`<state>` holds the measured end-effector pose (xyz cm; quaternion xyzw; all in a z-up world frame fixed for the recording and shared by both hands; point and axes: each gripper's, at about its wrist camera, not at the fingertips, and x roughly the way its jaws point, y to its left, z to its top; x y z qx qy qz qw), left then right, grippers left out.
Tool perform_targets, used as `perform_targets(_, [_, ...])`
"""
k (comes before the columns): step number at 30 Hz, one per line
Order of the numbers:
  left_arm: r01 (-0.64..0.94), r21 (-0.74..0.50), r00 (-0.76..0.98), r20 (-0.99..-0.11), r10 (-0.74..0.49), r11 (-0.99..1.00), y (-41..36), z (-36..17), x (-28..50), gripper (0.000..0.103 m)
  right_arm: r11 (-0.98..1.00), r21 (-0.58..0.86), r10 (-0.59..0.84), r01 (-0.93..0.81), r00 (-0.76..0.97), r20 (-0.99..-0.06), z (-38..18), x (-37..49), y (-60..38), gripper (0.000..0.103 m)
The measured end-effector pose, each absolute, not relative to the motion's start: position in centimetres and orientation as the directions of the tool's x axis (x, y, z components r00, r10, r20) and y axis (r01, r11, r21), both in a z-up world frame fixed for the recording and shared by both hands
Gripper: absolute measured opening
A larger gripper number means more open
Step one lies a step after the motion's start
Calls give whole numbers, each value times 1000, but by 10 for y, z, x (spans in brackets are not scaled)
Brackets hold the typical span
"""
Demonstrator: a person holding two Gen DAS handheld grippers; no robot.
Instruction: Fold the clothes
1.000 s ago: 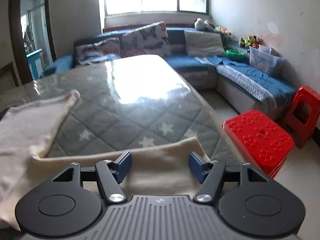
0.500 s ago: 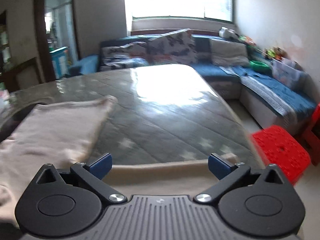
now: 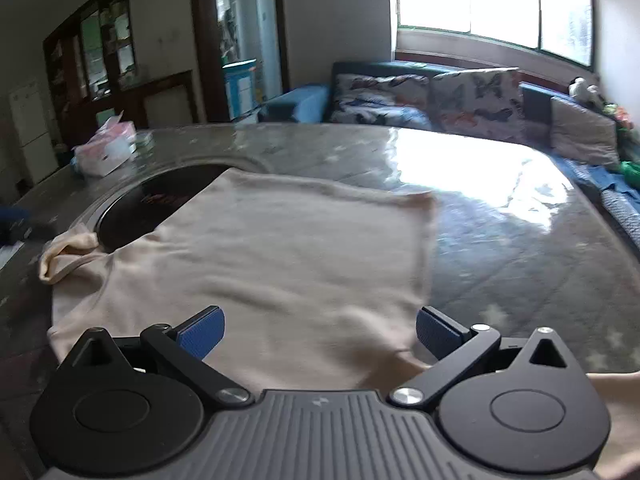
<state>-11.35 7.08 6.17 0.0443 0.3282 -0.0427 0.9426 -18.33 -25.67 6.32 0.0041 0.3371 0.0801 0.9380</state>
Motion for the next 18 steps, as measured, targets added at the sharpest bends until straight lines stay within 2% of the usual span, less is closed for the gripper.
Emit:
perform_targets(2, [98,61,775,-631,-38,993,77,58,-103,88,984,67,168,-163,749,-641,59,-181,-248,103])
perform_targets(6, [97,58,743,-668,-33,994,85,46,-85,77,979,74,191,-189,730,-656,53,-178,-234,103])
perform_targets(10, [112,44,708,-705,-48,993,89,32,-74,58,977,78,200,-200,717,-667,49,-175,-230,103])
perform_targets(13, [134,42,698,-714,-64,990,89,26,-71,55,977,80,199,-198,710,-676,46,-172,-229,103])
perform_targets(18, [187,42,705,-702,-104,982,83,27,-72,24,978,60,186,-199,709,-680,43,-171,-225,103])
